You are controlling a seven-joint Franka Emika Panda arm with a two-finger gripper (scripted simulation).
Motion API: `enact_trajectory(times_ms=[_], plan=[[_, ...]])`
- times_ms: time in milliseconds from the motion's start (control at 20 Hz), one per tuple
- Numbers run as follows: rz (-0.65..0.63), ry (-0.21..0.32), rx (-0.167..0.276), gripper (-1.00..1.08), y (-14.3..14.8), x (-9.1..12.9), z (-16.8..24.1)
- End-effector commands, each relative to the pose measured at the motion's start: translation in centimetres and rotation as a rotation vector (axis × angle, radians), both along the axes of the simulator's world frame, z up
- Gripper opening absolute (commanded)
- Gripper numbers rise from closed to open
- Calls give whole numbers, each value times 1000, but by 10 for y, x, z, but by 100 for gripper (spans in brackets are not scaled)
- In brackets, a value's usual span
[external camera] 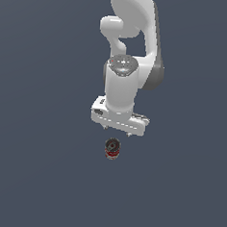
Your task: Pick up the object and move it to a goal position.
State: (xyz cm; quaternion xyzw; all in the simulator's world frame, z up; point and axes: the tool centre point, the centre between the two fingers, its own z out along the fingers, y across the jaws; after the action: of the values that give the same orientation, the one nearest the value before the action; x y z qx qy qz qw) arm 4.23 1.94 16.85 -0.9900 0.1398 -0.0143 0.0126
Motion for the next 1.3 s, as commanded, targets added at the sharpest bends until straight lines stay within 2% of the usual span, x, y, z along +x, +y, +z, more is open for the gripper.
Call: enact_trajectory(times_ms=[0,600,900,1250], plan=[[-70,7,0,100,-2,6,-7],[-337,31,-10,100,-10,26,-34],[-395,35,-13,100,-11,30,-40],[-402,36,-14,100,-11,30,-43]])
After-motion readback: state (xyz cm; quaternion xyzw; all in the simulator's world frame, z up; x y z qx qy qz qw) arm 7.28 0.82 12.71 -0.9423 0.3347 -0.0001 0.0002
